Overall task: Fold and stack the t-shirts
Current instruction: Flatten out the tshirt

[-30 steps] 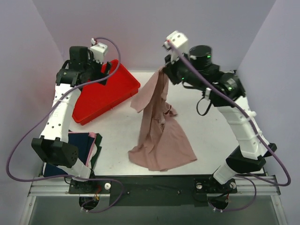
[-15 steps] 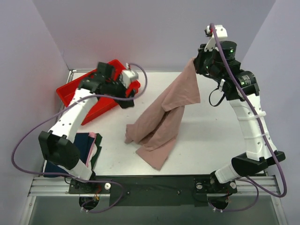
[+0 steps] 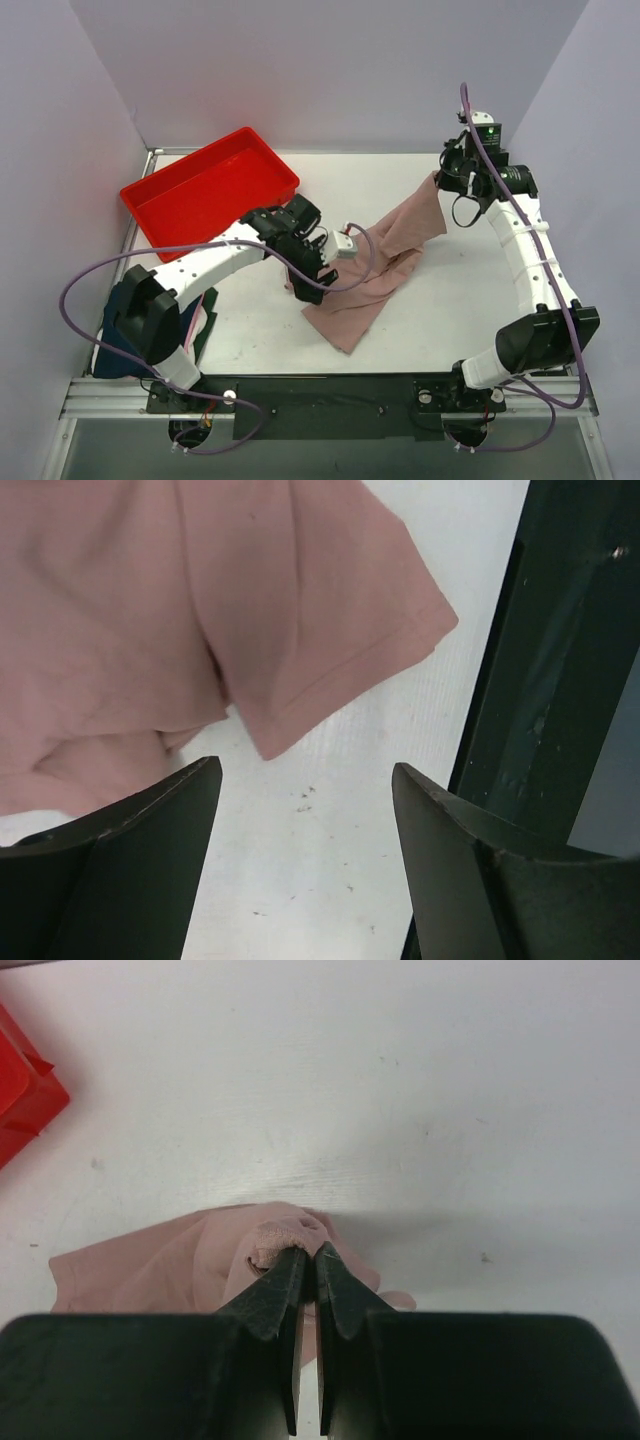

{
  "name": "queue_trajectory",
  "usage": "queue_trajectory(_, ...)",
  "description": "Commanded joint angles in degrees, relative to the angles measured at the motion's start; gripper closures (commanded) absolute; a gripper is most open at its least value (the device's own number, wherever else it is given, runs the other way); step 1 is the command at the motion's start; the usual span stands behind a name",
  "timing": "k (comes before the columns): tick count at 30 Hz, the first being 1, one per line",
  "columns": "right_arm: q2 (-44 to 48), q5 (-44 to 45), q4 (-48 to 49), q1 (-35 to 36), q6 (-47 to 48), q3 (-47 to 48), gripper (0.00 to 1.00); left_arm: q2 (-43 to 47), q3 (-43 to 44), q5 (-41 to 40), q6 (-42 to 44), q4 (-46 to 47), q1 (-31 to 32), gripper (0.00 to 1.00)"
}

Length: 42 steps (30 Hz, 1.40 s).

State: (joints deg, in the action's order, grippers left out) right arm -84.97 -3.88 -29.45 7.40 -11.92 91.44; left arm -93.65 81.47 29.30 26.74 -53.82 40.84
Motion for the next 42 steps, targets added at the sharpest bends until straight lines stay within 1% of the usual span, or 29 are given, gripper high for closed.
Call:
queue_trajectory(1,2.35,-3.15,2.82,0.34,-1.08,-3.63,1.00,-3.20,-6.14,-3.99,-2.73,7.22,0.56,0.17)
queue_trajectory(2,2.44,-3.24,2.82,0.34,-1.08,-4.59,1.00,-3.82,-6.85,-2.51,-4.05,7.76,-1.01,0.14)
queue_trajectory(3,2.96,-3.15,2.82,0.34,-1.00,-4.95,1.00,-4.17,-7.03,-2.06,-5.28,8.99,-2.42,0.14)
queue_trajectory(4,3.23,-3.06,3.00,0.34,-0.91,-5.82,1.00,-4.96,-7.38,-2.14,-7.73,9.61,-2.78,0.14)
queue_trajectory(6,4.02,-3.24,3.26,0.25,-0.91,-6.88,1.00,-5.67,-8.78,-4.06,-9.07,11.45,-2.78,0.15)
queue_trajectory(8,4.64,-3.76,3.96,0.25,-0.91,-7.67,1.00,-5.84,-10.62,-4.25,-10.12,13.39,-1.73,0.18)
queue_trajectory(9,4.98,-3.85,4.14,0.25,-0.82,-7.85,1.00,-6.11,-11.15,-4.34,-10.74,14.35,-0.86,0.21)
queue_trajectory(11,5.60,-3.94,4.58,0.25,-0.74,-8.47,1.00,-6.72,-12.21,-3.64,-12.41,15.15,0.28,0.25)
queue_trajectory(12,6.13,-3.59,4.75,0.25,-0.65,-8.90,1.00,-6.99,-12.74,-4.51,-13.02,15.32,0.64,0.26)
queue_trajectory(15,7.18,-2.98,5.37,0.25,-0.30,-9.87,1.00,-7.95,-13.00,-6.53,-13.29,15.59,0.91,0.29)
queue_trajectory(17,7.97,-3.06,5.81,0.25,-0.12,-10.58,1.00,-8.57,-14.14,-6.71,-13.47,16.64,1.08,0.29)
queue_trajectory(21,9.82,-3.41,7.30,0.16,0.06,-12.77,1.00,-9.97,-14.24,-10.49,-13.29,19.28,1.96,0.28)
queue_trajectory(24,11.92,-4.38,9.58,0.16,0.32,-14.35,1.00,-10.42,-12.66,-9.09,-13.03,17.96,1.96,0.28)
queue_trajectory(27,14.03,-4.38,12.22,0.16,0.50,-16.11,1.00,-11.29,-14.58,-8.65,-12.77,19.10,2.66,0.29)
queue_trajectory(28,14.30,-4.21,12.23,0.25,0.67,-16.29,1.00,-11.56,-15.72,-8.12,-12.68,19.28,3.01,0.32)
queue_trajectory(29,14.57,-4.03,12.31,0.25,0.76,-16.29,1.00,-11.65,-16.16,-6.38,-12.59,19.37,3.10,0.34)
queue_trajectory(31,15.09,-3.50,12.31,0.07,1.20,-15.94,1.00,-11.73,-16.43,-5.66,-13.03,18.93,3.19,0.50)
queue_trajectory(32,15.10,-2.98,12.31,-0.01,1.55,-15.68,1.00,-11.65,-16.00,-5.66,-12.94,18.50,3.19,0.67)
queue_trajectory(33,15.44,-2.71,11.88,-0.28,1.73,-15.07,1.00,-11.82,-15.82,-5.31,-12.86,17.71,3.11,0.82)
queue_trajectory(34,15.62,-1.93,11.61,-0.45,1.99,-14.28,1.00,-11.74,-15.38,-5.39,-12.94,17.09,3.02,1.00)
queue_trajectory(36,15.97,-1.05,10.65,-1.33,2.17,-12.61,1.00,-11.21,-13.37,-5.04,-12.51,14.37,2.49,1.00)
queue_trajectory(37,16.41,-0.78,9.77,-2.38,2.17,-11.82,1.00,-10.51,-12.05,-5.39,-11.20,10.71,1.27,1.00)
queue_trajectory(38,16.68,-0.69,9.33,-3.00,2.25,-10.07,1.00,-9.90,-8.30,-5.65,-9.62,9.02,0.39,1.00)
queue_trajectory(39,17.29,-0.60,8.28,-4.22,2.17,-9.09,1.00,-7.97,-6.26,-6.44,-8.99,5.78,-2.49,1.00)
queue_trajectory(40,17.55,-0.78,7.84,-5.63,2.17,-6.91,1.00,-5.69,-0.93,-8.36,-7.77,4.44,-3.91,1.00)
queue_trajectory(41,18.43,-0.87,7.14,-6.42,2.17,-5.84,1.00,-4.80,2.69,-9.77,-6.89,1.38,-7.06,1.00)
queue_trajectory(42,18.78,-1.04,6.87,-7.21,2.25,-3.31,1.00,-3.31,9.51,-12.48,-4.79,-0.47,-8.13,1.00)
